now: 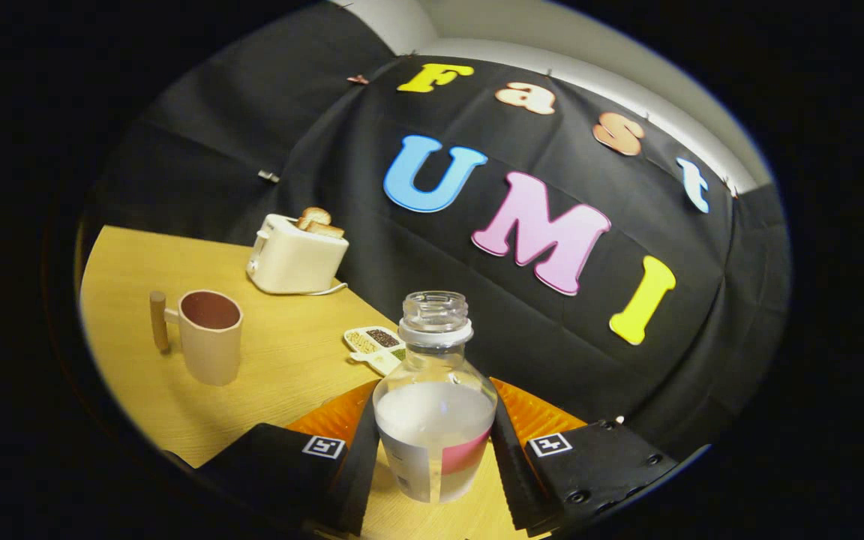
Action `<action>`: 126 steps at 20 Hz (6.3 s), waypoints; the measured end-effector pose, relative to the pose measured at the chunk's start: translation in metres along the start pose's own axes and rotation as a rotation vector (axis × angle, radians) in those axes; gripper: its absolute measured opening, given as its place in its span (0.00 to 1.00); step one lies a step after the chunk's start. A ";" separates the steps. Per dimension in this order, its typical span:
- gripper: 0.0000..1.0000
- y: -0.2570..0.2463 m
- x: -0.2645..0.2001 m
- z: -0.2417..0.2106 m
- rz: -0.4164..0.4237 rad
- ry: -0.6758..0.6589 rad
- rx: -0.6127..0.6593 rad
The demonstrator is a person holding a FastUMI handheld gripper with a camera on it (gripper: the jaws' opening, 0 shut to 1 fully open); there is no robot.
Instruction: Take the bottle from table, then pour the juice into the cup, finally place the bottle on the coaster
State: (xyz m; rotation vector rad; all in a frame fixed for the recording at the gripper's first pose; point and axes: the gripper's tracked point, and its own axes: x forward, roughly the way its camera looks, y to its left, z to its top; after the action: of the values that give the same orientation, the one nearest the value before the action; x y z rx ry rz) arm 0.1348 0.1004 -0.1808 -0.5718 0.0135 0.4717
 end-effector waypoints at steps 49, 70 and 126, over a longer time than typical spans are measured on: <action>0.73 0.143 0.080 0.027 0.340 -0.078 -1.242; 0.73 0.135 0.089 0.039 0.361 -0.156 -1.460; 0.73 0.141 0.099 0.069 0.393 -0.343 -1.808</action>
State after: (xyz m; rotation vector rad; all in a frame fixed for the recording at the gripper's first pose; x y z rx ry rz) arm 0.1541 0.2827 -0.2097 -2.2710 -0.7061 0.9036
